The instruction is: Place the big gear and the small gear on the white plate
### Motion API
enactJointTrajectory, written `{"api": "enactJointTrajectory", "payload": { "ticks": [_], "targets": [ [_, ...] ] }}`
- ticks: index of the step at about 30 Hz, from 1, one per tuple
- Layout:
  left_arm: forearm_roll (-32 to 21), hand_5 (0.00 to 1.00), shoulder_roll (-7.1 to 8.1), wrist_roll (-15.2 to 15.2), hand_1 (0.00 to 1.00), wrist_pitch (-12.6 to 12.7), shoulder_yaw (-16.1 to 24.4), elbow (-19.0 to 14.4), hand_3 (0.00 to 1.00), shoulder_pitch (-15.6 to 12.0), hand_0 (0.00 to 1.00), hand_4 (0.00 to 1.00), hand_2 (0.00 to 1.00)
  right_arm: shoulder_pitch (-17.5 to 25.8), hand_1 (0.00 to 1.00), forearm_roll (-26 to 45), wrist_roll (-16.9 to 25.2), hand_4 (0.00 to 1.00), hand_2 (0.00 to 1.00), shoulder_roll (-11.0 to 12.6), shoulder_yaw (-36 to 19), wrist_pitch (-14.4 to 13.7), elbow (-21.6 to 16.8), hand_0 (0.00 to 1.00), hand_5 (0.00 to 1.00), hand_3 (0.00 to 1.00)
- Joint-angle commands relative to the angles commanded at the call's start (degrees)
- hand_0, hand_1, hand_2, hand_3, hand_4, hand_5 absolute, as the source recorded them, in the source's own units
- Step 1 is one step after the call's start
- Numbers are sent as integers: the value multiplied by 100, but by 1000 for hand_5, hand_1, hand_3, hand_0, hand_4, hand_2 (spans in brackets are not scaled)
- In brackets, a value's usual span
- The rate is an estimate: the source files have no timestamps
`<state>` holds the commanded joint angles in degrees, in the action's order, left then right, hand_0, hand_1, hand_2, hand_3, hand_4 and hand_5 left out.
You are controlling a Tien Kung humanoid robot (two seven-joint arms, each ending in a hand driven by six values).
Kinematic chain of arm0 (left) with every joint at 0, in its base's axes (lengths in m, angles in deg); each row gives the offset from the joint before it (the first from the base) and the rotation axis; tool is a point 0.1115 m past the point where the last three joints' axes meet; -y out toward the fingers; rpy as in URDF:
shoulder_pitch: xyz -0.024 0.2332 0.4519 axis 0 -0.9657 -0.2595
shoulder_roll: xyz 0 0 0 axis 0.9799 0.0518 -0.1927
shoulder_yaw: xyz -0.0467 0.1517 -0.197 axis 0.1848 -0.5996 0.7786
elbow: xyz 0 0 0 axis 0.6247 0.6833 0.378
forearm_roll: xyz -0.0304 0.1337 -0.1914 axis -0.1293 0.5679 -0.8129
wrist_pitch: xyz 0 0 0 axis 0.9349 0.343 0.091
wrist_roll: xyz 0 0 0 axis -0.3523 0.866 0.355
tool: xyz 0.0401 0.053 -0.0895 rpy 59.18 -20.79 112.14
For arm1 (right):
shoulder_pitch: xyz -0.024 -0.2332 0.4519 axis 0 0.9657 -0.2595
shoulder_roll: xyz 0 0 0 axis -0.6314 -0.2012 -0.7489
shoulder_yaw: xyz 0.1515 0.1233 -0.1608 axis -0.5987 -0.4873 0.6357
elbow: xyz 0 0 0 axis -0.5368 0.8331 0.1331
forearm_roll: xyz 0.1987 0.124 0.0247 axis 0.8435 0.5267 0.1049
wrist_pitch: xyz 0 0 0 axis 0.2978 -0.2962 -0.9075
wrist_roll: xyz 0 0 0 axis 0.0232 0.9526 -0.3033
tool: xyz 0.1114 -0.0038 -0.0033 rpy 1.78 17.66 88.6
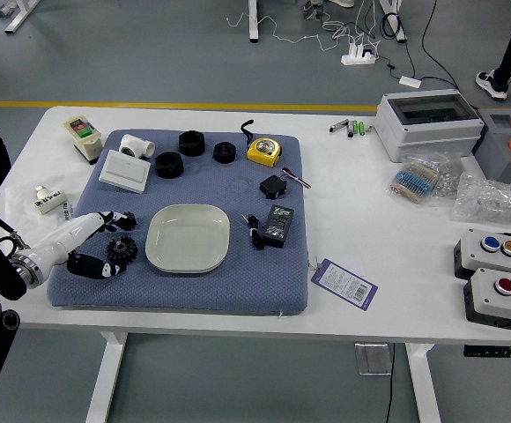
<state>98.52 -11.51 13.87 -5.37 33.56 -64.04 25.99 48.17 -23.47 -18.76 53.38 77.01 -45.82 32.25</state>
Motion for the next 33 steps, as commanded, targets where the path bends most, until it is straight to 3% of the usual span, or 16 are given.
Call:
{"api": "enactJointTrajectory", "payload": {
  "ticks": [9,10,15,16,21,22,27,28,33],
  "targets": [
    [0,31,-53,-66,725,253,-215,208,799,126,735,787,783,-16,671,-18,3,793,742,5,-45,0,-2,667,682,570],
    [0,2,-61,-83,666,299,-237,245,710,139,621,529,732,-19,671,-16,3,793,742,5,-57,-1,-2,668,682,570],
    [0,2,-63,-100,666,357,-277,317,710,178,621,529,732,-30,671,-16,3,793,742,8,-80,0,-2,668,682,570],
    [0,2,-63,-95,496,352,-276,321,588,181,478,193,554,-31,672,-16,3,792,742,8,-82,0,-2,666,680,569],
    [0,2,-45,-10,496,231,-263,342,588,191,478,193,554,-40,672,-17,4,792,742,13,-87,-1,-1,666,680,569],
    [0,2,-44,-7,481,225,-263,343,550,191,399,89,532,-40,672,-16,4,792,741,13,-87,-1,-1,667,680,570],
    [0,2,-20,87,481,96,-227,327,550,190,399,89,532,-51,672,-15,7,792,741,15,-98,-3,1,667,680,570],
    [0,2,-18,90,481,91,-225,324,547,190,350,2,533,-51,672,-14,6,792,741,15,-96,-3,1,665,680,570],
    [0,2,-13,89,481,105,-186,244,547,175,350,2,533,-53,672,-9,6,792,741,14,-93,-3,2,665,680,570]
  ]
}}
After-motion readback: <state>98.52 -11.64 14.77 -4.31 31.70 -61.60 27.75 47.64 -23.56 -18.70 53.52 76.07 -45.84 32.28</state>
